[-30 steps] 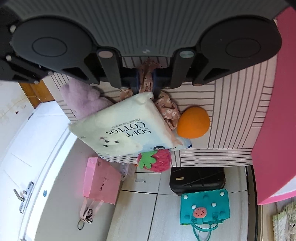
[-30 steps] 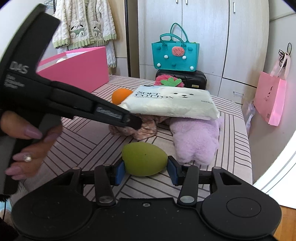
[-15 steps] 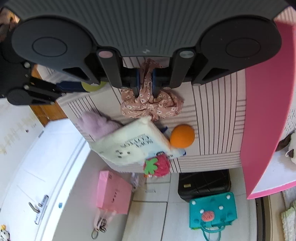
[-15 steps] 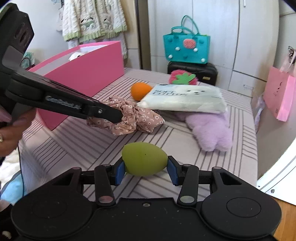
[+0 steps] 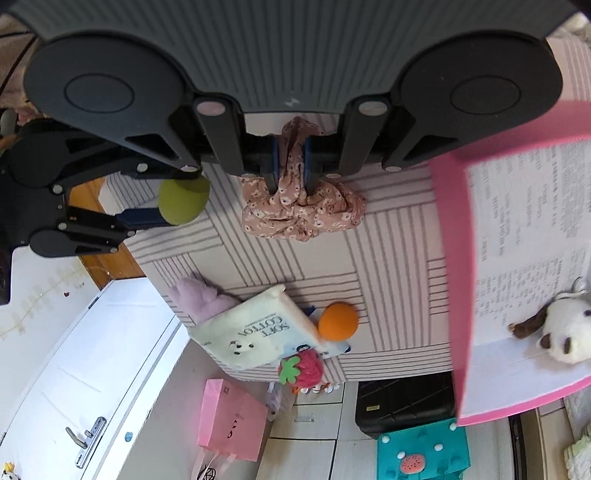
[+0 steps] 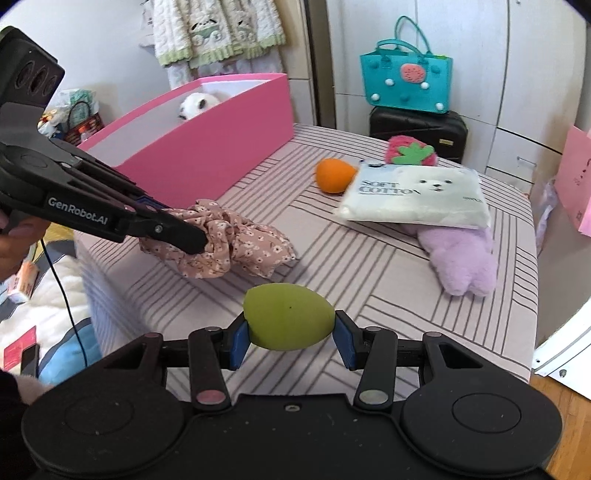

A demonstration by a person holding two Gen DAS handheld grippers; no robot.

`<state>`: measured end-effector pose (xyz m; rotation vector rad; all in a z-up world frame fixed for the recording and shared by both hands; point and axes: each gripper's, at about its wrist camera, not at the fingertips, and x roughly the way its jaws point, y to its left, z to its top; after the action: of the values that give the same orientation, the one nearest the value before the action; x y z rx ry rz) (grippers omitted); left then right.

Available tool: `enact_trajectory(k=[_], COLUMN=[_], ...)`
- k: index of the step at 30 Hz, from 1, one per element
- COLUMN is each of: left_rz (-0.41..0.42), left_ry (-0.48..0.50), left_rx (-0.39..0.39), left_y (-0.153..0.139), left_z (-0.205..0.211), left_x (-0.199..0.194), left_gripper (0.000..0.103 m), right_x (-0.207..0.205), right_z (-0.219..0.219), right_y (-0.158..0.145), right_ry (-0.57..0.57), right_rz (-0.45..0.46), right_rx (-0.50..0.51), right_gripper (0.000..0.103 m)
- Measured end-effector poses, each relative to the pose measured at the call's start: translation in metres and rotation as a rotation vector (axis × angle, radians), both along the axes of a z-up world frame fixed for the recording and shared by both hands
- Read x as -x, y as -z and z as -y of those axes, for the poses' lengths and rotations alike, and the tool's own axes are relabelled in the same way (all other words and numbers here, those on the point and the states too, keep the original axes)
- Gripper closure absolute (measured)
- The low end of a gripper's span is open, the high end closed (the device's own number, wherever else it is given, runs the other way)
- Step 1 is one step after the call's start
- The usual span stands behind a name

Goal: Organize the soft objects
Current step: 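Carry the scrunchie and green sponge toward the pink box with both tools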

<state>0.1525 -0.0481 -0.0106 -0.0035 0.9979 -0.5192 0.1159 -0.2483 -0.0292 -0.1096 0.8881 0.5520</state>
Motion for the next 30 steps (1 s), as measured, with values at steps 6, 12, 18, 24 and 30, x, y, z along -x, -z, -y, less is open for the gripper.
enact_trajectory(k=[6,12,18,24,30], left_rz=[-0.026,-0.012,0.023,0.099,0.169], left_ry=[-0.002,-0.01,-0.027,-0.053,-0.097], left_rx=[-0.015,-0.019,-0.016,-0.009,0.02], left_y=[-0.012,-0.031,-0.054,-0.08,-0.104], left_z=[-0.022,-0.042,-0.065,-0.09,-0.118], left_x=[0.017,0.038,0.058,0.075,0.078], left_gripper=[0.092,0.092,0.092,0.092,0.092], right_x=[0.011,0.024,0.031,0.03,0.017], right_z=[-0.018,-0.036,-0.052,-0.066,-0.081], right_y=[-0.014,-0.033,-0.054,-0.073,-0.089], right_ry=[-0.051,-0.111,-0.145,-0.174,-0.202], right_rz=[-0.017,-0.013,0.013,0.051,0.076], right_rx=[0.003,0.001,0.008,0.02,0.013], right_gripper=[0.051,0.051,0.051,0.051,0.051])
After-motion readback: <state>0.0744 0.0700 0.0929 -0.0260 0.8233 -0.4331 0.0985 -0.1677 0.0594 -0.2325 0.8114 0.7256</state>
